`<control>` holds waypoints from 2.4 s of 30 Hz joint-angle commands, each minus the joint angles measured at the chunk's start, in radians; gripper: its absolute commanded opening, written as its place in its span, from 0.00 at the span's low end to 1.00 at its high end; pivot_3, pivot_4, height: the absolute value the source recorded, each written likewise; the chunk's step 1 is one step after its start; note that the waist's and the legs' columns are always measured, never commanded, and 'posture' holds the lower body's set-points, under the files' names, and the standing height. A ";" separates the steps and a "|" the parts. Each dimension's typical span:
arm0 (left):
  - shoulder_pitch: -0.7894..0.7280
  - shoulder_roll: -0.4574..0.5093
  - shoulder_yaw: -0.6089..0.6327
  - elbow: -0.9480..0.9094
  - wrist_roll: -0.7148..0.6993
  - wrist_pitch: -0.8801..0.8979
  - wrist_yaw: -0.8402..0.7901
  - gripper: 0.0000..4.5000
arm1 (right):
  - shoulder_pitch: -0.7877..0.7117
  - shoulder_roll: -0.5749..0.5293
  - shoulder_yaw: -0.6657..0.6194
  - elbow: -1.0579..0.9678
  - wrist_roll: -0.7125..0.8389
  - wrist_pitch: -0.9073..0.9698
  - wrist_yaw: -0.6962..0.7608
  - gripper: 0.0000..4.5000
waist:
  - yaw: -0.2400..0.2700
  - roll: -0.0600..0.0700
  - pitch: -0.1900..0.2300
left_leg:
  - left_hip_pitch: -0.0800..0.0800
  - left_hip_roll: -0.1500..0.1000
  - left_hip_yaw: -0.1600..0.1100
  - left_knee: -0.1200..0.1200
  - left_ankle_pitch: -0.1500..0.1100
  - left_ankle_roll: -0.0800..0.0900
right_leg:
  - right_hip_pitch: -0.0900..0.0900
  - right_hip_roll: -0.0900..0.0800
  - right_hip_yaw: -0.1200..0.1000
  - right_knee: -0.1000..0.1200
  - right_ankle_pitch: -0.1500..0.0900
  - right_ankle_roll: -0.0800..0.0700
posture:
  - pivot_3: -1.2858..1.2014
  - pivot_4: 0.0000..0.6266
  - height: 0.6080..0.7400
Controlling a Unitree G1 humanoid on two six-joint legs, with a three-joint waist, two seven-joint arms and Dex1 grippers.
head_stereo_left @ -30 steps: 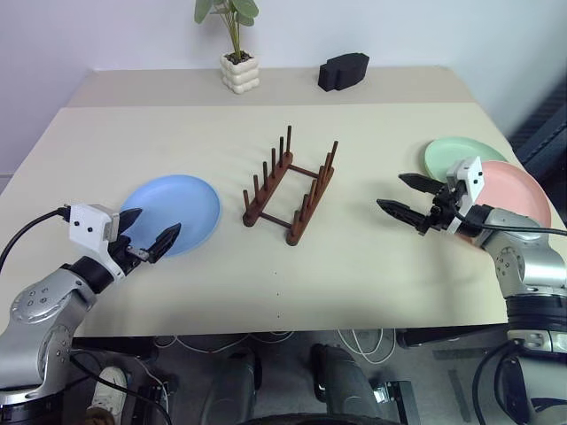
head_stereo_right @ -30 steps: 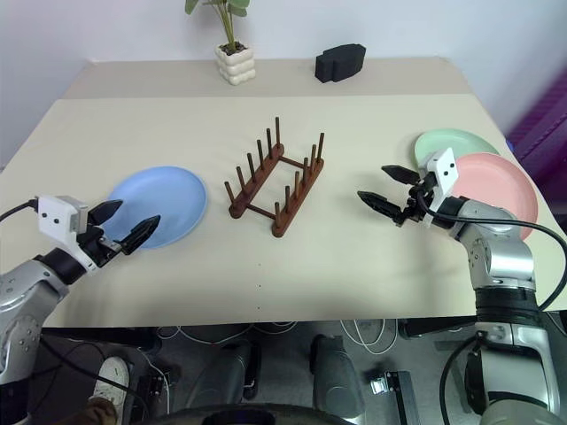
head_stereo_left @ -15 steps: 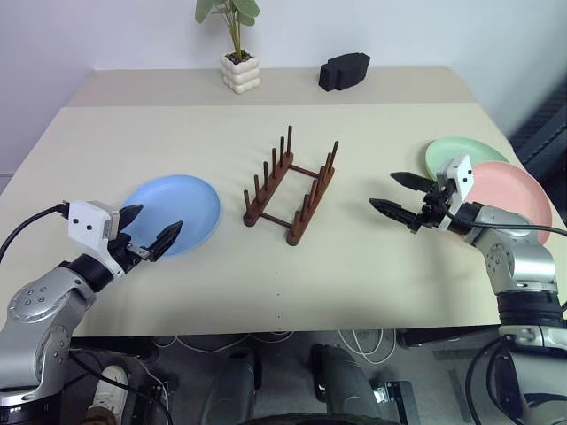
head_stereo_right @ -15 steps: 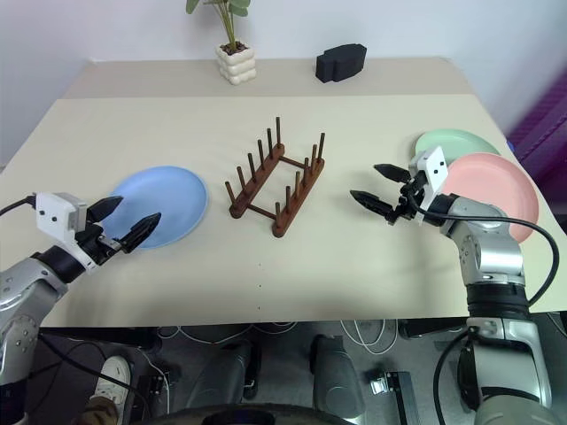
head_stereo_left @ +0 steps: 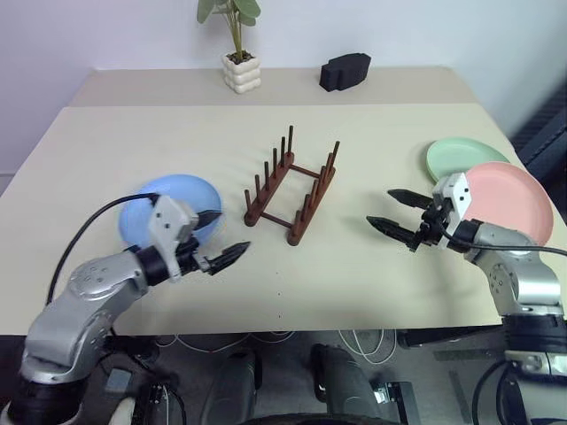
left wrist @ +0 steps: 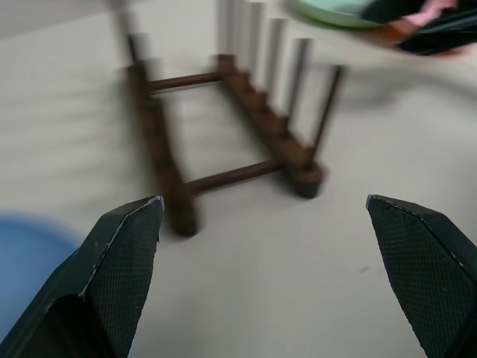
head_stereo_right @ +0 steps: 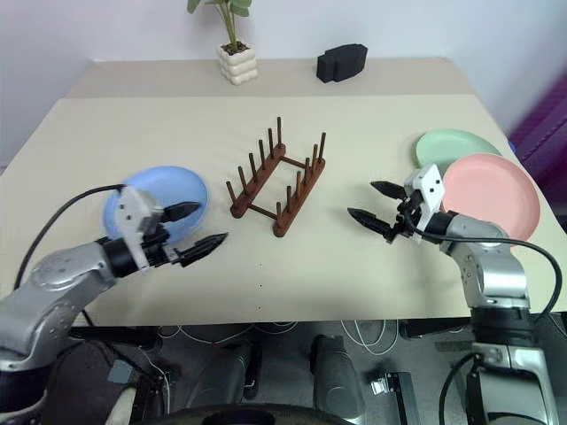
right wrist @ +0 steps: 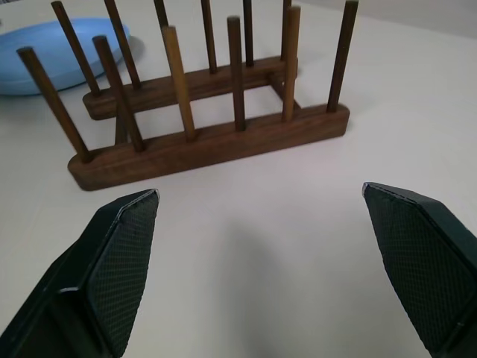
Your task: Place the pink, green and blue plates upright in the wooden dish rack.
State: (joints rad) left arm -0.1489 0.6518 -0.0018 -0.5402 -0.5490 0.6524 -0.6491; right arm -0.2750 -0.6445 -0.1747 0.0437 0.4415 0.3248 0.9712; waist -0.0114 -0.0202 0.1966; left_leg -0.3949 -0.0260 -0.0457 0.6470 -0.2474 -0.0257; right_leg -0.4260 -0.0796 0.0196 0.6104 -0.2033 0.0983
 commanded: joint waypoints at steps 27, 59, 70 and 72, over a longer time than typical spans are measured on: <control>-0.241 -0.410 -0.292 0.425 0.286 0.030 0.169 0.60 | 0.110 0.002 -0.087 -0.138 0.056 -0.031 -0.105 1.00 | 0.001 0.000 0.000 | 0.001 -0.001 0.000 0.001 0.000 0.001 | 0.001 0.000 0.001 0.001 0.000 0.001 | 0.52 0.24 0.96; -0.364 -0.172 -0.244 0.664 0.263 -0.415 -0.530 0.17 | 0.288 -0.068 -0.100 -0.196 0.023 -0.023 -0.074 1.00 | 0.016 0.001 -0.001 | 0.000 -0.001 0.001 0.001 -0.001 0.002 | 0.001 -0.001 0.001 0.000 0.000 0.001 | 0.52 0.24 0.96; -0.418 -0.200 -0.264 0.840 0.342 -0.559 -0.591 0.17 | 0.332 -0.069 -0.119 -0.236 0.023 -0.021 -0.092 1.00 | 0.018 0.001 -0.001 | 0.001 0.000 0.001 0.002 -0.001 0.002 | 0.001 0.000 0.001 0.000 0.000 0.001 | 0.52 0.24 0.96; -0.419 -0.203 -0.259 0.860 0.349 -0.578 -0.597 0.17 | 0.332 -0.067 -0.116 -0.240 0.023 -0.021 -0.095 1.00 | 0.017 0.001 -0.001 | 0.001 0.000 0.001 0.002 -0.001 0.002 | 0.001 0.000 0.001 0.000 0.000 0.001 | 0.52 0.24 0.96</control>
State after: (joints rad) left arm -0.5473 0.4486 -0.2669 0.3194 -0.2052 0.1027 -1.2391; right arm 0.0565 -0.7063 -0.2636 -0.1557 0.4548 0.3130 0.8794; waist 0.0059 -0.0193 0.1960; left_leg -0.3943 -0.0265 -0.0450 0.6486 -0.2484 -0.0239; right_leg -0.4246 -0.0800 0.0202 0.6101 -0.2036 0.0992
